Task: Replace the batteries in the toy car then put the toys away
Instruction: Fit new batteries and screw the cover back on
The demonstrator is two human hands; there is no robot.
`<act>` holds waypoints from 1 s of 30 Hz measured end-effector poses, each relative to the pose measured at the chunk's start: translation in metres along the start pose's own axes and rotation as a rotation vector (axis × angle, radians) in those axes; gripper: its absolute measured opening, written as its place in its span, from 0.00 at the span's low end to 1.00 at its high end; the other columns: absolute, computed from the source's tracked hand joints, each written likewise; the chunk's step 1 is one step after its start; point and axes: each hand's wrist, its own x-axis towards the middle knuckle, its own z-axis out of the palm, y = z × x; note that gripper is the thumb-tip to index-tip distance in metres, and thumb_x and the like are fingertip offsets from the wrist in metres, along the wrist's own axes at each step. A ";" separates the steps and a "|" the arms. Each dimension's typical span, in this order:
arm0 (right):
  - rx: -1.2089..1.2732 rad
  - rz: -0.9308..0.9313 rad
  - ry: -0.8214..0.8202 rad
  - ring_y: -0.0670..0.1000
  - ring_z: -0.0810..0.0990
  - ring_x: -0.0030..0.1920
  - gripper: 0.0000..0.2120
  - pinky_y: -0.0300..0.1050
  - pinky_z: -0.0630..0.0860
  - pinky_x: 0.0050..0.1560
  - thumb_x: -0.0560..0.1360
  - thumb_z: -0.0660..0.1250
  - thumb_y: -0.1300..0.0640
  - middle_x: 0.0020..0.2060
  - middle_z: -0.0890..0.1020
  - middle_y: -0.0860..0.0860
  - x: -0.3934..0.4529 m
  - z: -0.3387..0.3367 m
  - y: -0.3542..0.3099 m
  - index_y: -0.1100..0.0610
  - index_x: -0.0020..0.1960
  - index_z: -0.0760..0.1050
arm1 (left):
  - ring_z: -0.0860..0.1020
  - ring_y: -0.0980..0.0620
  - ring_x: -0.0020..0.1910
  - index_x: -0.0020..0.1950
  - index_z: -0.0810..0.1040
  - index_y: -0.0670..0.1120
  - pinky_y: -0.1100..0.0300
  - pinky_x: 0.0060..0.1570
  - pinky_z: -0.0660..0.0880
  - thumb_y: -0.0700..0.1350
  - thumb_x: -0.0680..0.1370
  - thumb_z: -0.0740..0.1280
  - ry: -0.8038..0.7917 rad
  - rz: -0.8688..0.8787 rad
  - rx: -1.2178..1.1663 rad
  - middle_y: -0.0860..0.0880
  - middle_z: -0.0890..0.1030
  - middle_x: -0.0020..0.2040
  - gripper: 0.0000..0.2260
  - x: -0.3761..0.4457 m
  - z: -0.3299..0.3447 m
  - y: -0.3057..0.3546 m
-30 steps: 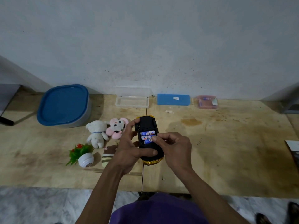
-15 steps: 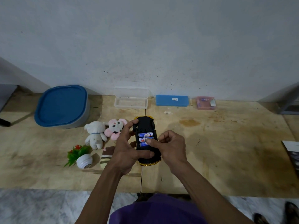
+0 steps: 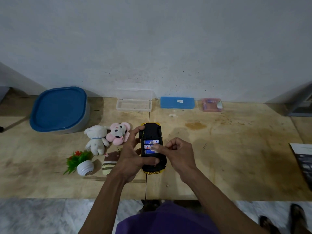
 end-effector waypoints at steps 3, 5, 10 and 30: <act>0.018 0.088 0.053 0.47 0.73 0.32 0.17 0.43 0.73 0.36 0.71 0.77 0.47 0.31 0.77 0.50 0.007 -0.017 0.001 0.59 0.37 0.77 | 0.80 0.34 0.60 0.69 0.71 0.61 0.31 0.53 0.79 0.31 0.54 0.82 0.008 -0.046 -0.014 0.42 0.77 0.65 0.49 0.004 -0.001 -0.004; 0.006 0.105 0.153 0.47 0.72 0.32 0.17 0.43 0.72 0.37 0.74 0.75 0.48 0.30 0.77 0.49 0.018 -0.032 0.007 0.57 0.35 0.76 | 0.79 0.33 0.60 0.68 0.72 0.61 0.33 0.54 0.80 0.34 0.53 0.82 0.020 -0.081 -0.028 0.40 0.78 0.64 0.48 0.007 0.000 -0.008; -0.162 0.060 0.245 0.44 0.74 0.32 0.14 0.35 0.72 0.37 0.76 0.73 0.52 0.30 0.78 0.48 0.048 -0.059 0.037 0.58 0.35 0.77 | 0.82 0.34 0.57 0.68 0.71 0.60 0.41 0.49 0.83 0.34 0.55 0.85 0.027 -0.137 -0.037 0.38 0.79 0.63 0.47 0.017 0.013 -0.017; -1.135 -0.128 -0.183 0.56 0.71 0.62 0.19 0.51 0.66 0.57 0.73 0.73 0.45 0.59 0.78 0.50 0.127 -0.053 0.103 0.50 0.61 0.77 | 0.85 0.46 0.51 0.70 0.70 0.59 0.51 0.44 0.83 0.25 0.64 0.77 0.167 -0.216 0.050 0.46 0.77 0.65 0.44 0.060 0.041 -0.008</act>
